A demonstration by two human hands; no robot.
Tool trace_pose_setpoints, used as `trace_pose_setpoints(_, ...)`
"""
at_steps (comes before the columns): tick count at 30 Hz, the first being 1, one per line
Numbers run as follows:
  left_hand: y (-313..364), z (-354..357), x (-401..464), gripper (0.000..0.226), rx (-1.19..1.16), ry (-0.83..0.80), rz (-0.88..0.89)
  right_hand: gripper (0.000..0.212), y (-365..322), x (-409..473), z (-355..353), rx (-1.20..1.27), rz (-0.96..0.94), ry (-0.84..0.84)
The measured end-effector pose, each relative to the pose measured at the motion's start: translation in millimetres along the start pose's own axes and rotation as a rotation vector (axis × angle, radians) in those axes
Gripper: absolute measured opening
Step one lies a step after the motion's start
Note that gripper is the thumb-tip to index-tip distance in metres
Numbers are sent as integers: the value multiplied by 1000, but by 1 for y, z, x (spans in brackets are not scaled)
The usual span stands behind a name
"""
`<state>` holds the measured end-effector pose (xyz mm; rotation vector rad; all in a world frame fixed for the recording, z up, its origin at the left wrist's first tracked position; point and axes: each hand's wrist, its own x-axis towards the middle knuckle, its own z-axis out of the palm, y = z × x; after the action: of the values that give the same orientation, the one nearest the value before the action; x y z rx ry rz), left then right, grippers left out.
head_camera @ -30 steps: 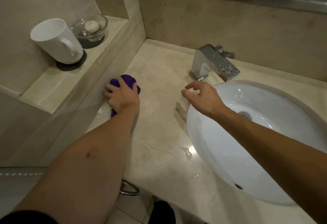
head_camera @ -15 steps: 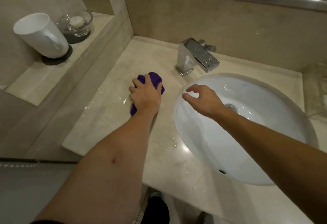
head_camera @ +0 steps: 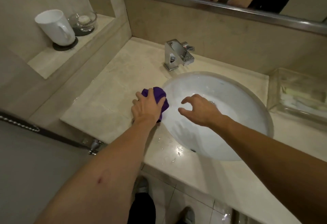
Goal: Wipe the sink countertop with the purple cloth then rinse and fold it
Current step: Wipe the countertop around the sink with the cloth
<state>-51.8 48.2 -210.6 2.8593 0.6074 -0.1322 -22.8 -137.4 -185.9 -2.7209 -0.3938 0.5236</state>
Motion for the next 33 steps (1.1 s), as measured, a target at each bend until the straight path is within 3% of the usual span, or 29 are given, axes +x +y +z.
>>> trace_pose_setpoints(6, -55, -11, -29, 62, 73, 30, -182, 47, -10, -32, 1, 167, 0, -12)
trace_pose_setpoints(10, -71, 9, -42, 67, -12, 12, -333, 46, -5, -48, 12, 208, 22, -20)
trace_pose_setpoints(16, -35, 26, -64, 66, -77, 69, -359, 47, 17, -62, 22, 316, 173, 35)
trace_pose_setpoints(26, 90, 41, -82, 63, -214, -64, -280, 49, 64, -78, 1, 257, 149, 98)
trace_pose_setpoints(31, 88, 29, -99, 66, -210, -26, -322, 52, 81, -87, -21, 263, 79, 75)
trace_pose_setpoints(33, 73, 21, -111, 67, -208, 8, -372, 63, 81, -94, -27, 282, 54, 57)
